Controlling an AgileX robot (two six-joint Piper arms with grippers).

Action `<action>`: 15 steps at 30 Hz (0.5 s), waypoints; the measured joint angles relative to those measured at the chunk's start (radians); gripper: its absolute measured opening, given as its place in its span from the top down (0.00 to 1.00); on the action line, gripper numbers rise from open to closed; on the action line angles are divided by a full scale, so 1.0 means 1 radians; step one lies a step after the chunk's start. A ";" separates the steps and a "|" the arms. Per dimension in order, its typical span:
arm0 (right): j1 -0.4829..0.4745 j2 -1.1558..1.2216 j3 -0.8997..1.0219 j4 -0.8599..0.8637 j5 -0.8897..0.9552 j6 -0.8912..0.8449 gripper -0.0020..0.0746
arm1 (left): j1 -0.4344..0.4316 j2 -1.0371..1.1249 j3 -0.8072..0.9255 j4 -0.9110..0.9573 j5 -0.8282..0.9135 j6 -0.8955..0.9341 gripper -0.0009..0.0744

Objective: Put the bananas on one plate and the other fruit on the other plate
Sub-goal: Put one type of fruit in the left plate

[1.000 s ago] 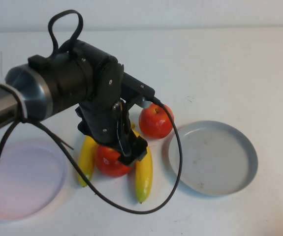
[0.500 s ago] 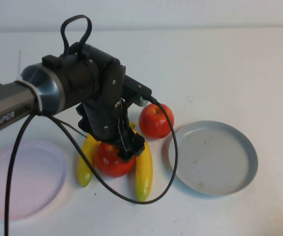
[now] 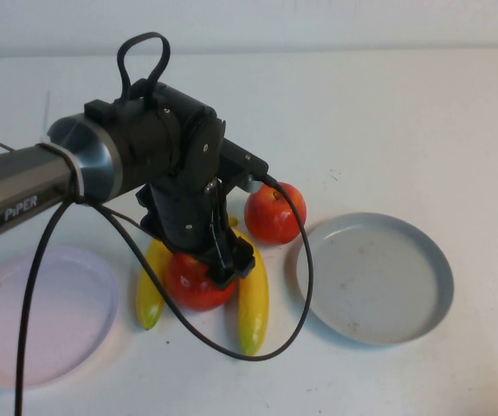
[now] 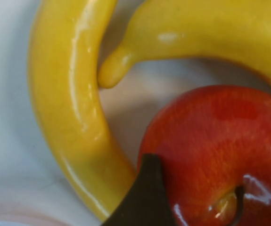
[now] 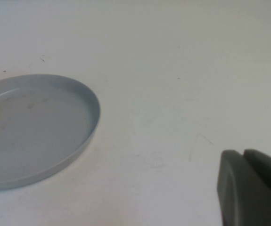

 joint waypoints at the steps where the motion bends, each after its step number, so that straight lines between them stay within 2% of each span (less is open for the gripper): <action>1: 0.000 0.000 0.000 0.000 0.000 0.000 1.00 | 0.000 0.000 0.000 0.000 0.003 0.000 0.22; 6: 0.000 0.000 0.000 0.000 0.000 0.000 1.00 | 0.000 0.000 -0.003 0.002 0.019 0.000 0.22; 11: 0.000 0.000 0.000 0.000 0.000 0.000 1.00 | 0.000 0.008 -0.079 0.002 0.153 0.000 0.22; 15: 0.000 0.000 0.000 0.000 0.000 0.000 1.00 | 0.000 -0.029 -0.122 0.014 0.176 0.000 0.22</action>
